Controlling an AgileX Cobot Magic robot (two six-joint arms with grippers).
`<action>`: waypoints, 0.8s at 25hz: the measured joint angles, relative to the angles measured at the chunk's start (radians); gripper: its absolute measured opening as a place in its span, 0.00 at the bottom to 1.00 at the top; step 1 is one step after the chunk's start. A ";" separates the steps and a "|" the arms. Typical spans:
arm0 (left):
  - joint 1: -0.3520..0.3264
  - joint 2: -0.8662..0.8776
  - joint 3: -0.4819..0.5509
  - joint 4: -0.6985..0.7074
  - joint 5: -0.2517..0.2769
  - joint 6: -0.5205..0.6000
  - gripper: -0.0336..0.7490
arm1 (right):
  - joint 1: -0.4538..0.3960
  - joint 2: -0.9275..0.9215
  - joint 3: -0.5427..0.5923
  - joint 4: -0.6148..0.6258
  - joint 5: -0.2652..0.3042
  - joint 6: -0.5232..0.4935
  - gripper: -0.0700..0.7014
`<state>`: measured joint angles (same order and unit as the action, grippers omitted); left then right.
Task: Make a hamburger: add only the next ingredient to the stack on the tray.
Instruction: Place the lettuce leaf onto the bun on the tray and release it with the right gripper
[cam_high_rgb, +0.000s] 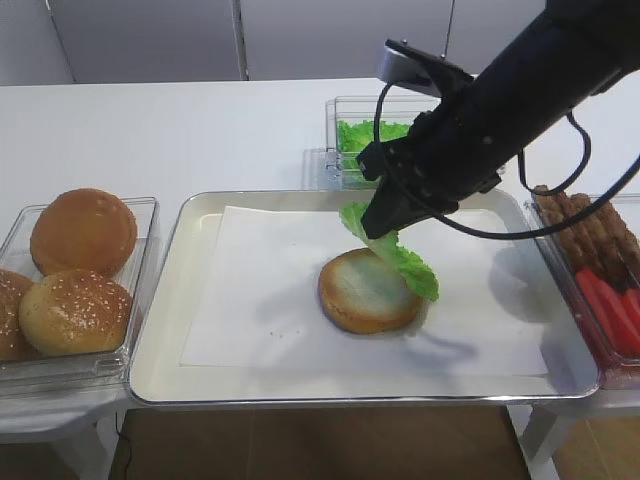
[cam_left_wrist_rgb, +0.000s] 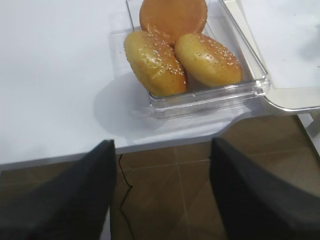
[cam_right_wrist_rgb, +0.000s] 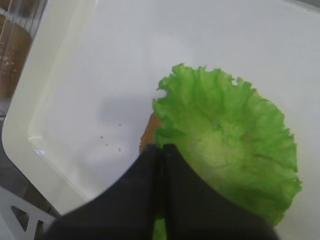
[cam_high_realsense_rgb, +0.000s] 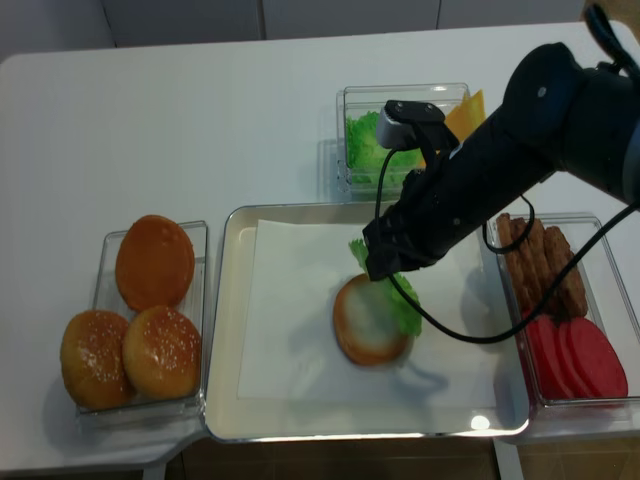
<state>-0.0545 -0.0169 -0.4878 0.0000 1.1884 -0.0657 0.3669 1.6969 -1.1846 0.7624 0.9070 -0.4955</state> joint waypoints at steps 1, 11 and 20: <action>0.000 0.000 0.000 0.000 0.000 0.000 0.61 | 0.000 0.007 0.000 0.010 0.001 0.000 0.10; 0.000 0.000 0.000 0.000 0.000 0.000 0.61 | 0.002 0.018 0.000 0.019 0.017 -0.015 0.10; 0.000 0.000 0.000 0.000 0.000 0.000 0.61 | 0.002 0.024 0.000 0.021 0.027 -0.004 0.46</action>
<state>-0.0545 -0.0169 -0.4878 0.0000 1.1884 -0.0657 0.3687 1.7207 -1.1846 0.7831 0.9344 -0.4999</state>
